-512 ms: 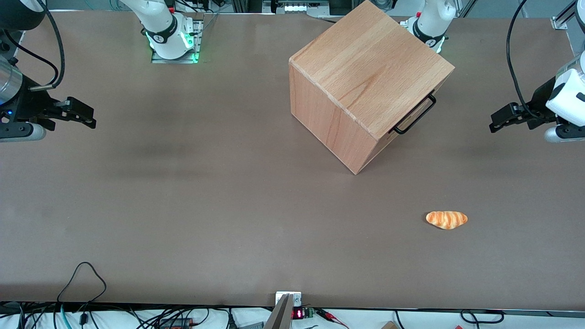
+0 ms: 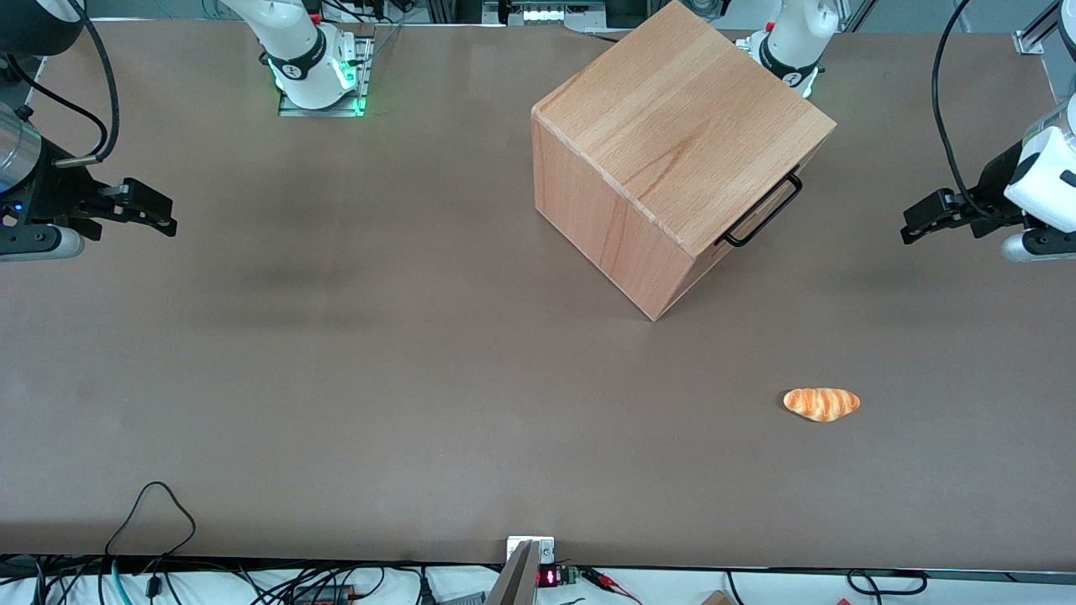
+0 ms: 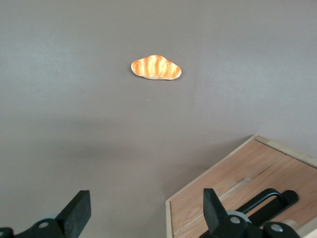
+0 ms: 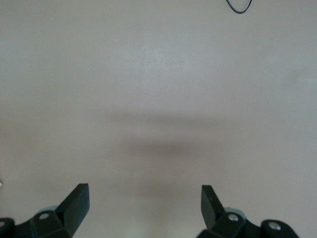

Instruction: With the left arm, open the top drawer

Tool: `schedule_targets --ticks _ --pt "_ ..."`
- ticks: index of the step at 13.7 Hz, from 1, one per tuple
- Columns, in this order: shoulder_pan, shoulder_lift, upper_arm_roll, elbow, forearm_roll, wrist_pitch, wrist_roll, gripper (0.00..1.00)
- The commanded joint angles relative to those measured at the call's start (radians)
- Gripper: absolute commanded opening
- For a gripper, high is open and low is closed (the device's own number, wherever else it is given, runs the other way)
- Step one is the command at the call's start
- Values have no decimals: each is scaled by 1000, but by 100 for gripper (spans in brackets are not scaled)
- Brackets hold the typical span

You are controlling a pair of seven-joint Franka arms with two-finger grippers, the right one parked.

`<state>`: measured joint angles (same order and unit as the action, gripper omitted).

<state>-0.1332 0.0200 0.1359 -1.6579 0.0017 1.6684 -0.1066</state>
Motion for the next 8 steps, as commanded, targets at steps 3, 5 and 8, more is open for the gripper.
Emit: schedule_targets --ticks 3,5,8 --pt "-3 20 2 3 17 -7 22 100" --pt "-3 32 2 -28 -1 22 24 100" --pt "-12 35 -7 -98 -9 56 39 100"
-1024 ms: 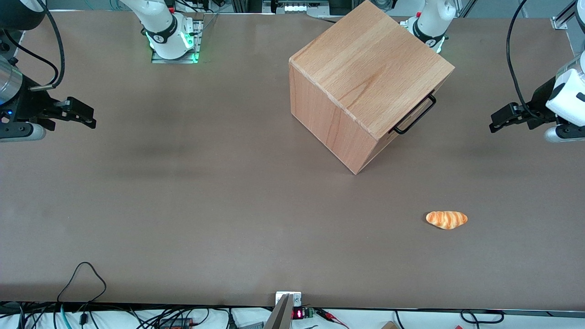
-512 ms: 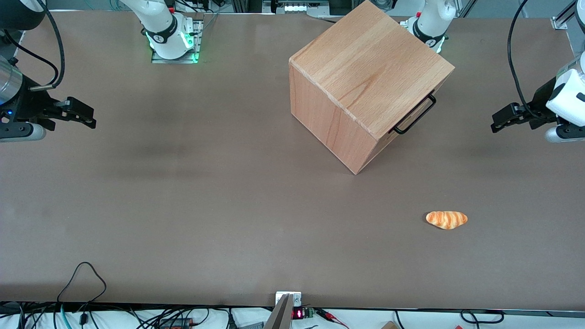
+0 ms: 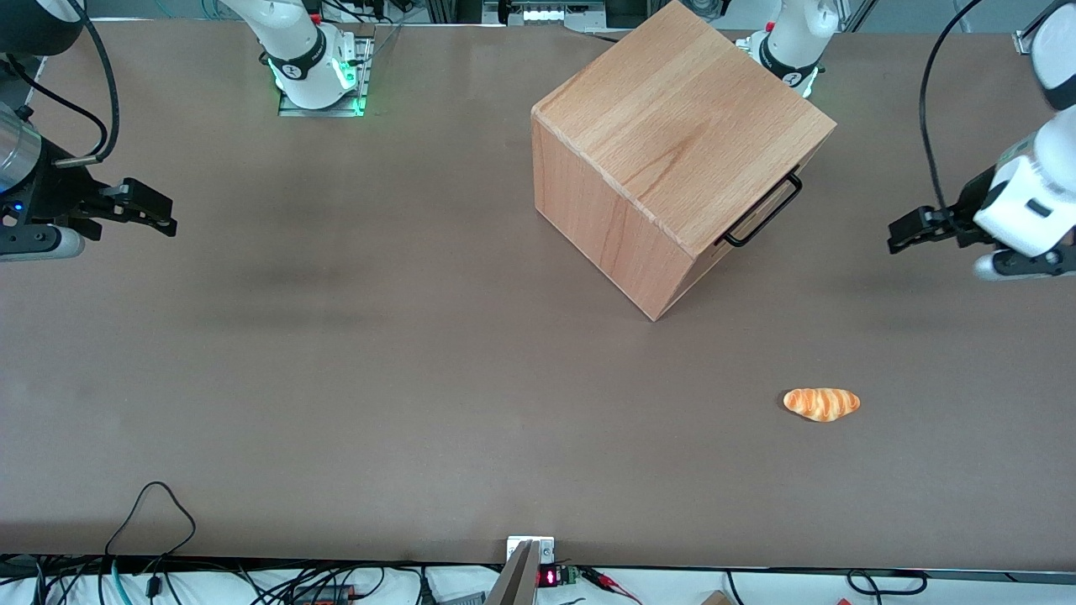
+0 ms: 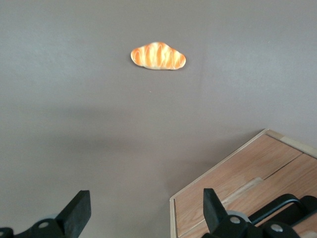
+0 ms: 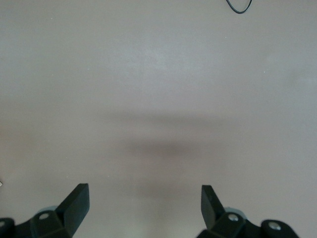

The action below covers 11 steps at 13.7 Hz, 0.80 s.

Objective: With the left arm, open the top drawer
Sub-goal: 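Move the left gripper toward the black drawer handle on the wooden cabinet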

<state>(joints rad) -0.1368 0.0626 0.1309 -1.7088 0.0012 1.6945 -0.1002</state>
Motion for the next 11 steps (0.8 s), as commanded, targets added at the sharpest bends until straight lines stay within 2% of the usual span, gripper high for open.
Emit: schedule_targets --ticks 1,6,11 --pt "-9 -9 -4 -57 -12 30 56 100" --pt "-10 -15 -5 -166 -144 59 289 100" --pt "-10 -24 -20 -242 -211 111 437 100"
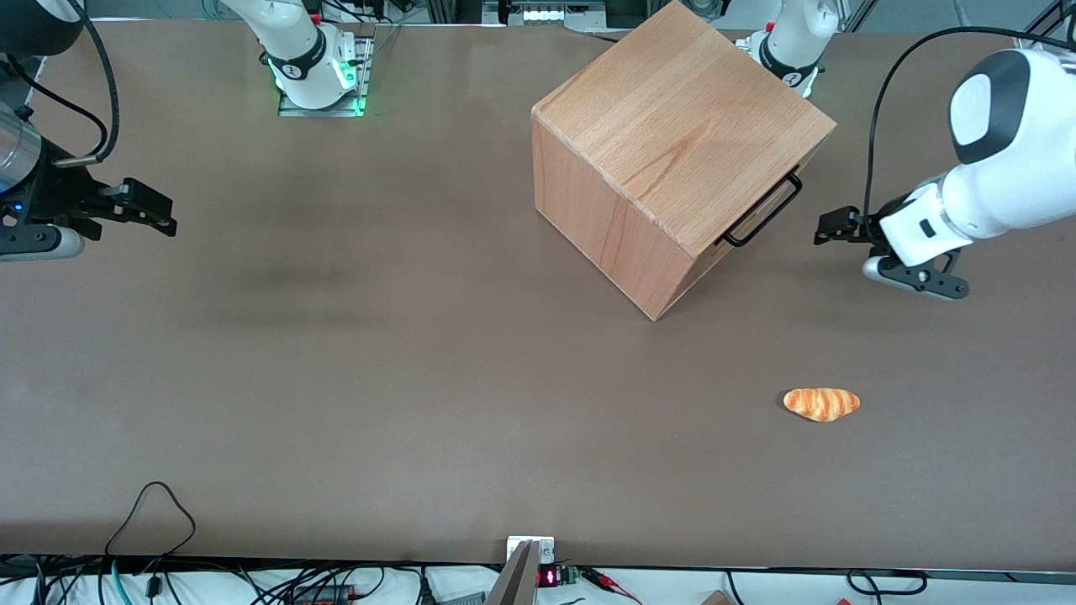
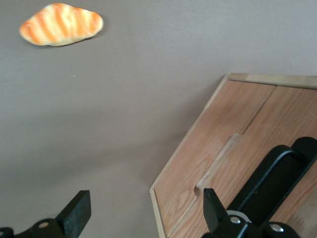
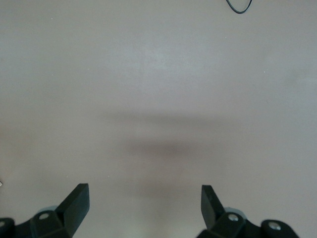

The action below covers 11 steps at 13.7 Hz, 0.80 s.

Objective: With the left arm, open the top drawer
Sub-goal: 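Move the left gripper toward the black drawer handle on the wooden cabinet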

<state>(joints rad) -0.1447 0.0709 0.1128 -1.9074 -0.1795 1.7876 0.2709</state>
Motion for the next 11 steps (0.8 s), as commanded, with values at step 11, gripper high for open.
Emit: schedule_targets --ticks 11 --pt "-3 -51 -74 -134 -74 38 223 100"
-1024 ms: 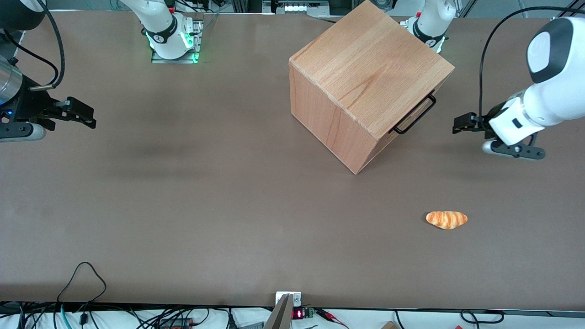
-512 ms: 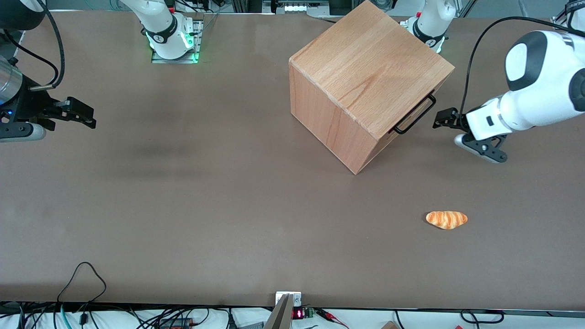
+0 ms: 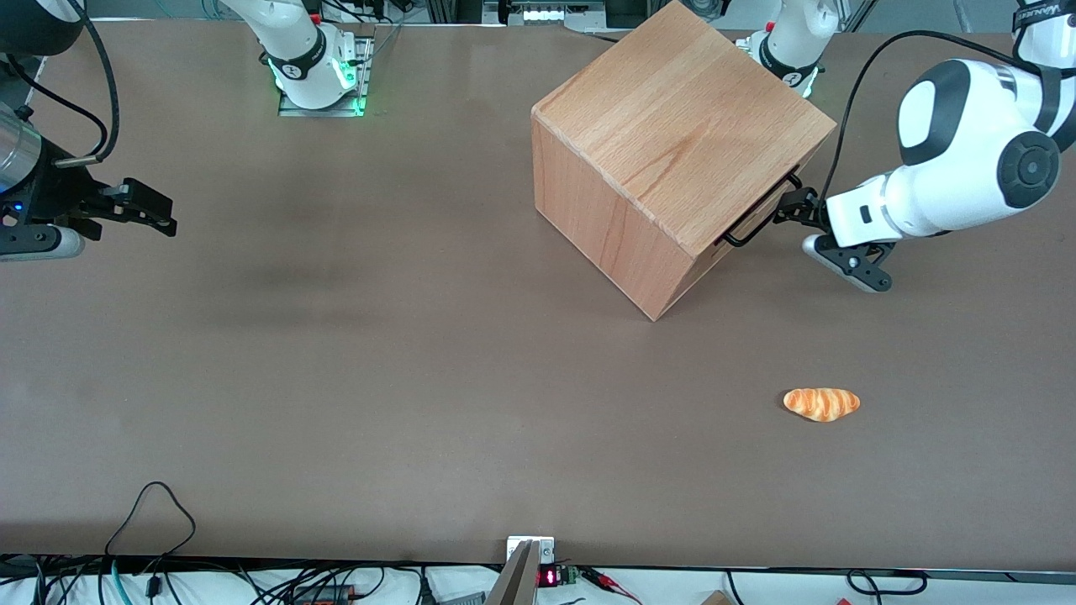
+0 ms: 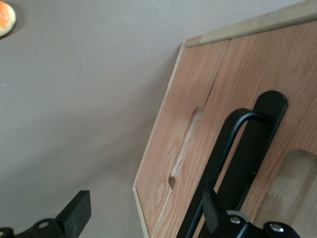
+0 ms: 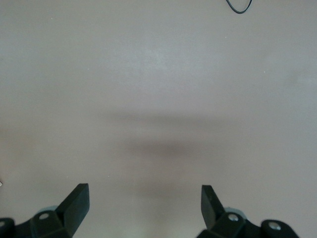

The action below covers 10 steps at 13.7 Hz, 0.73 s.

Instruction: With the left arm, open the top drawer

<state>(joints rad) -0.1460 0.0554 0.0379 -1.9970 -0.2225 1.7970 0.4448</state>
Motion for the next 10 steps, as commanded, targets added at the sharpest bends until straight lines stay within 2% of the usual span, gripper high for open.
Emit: schedule_targets --ticks 1,10 --pt "-1 -37 -1 -49 -32 32 63 100" --pt "-1 -51 -4 -51 -54 30 199 100"
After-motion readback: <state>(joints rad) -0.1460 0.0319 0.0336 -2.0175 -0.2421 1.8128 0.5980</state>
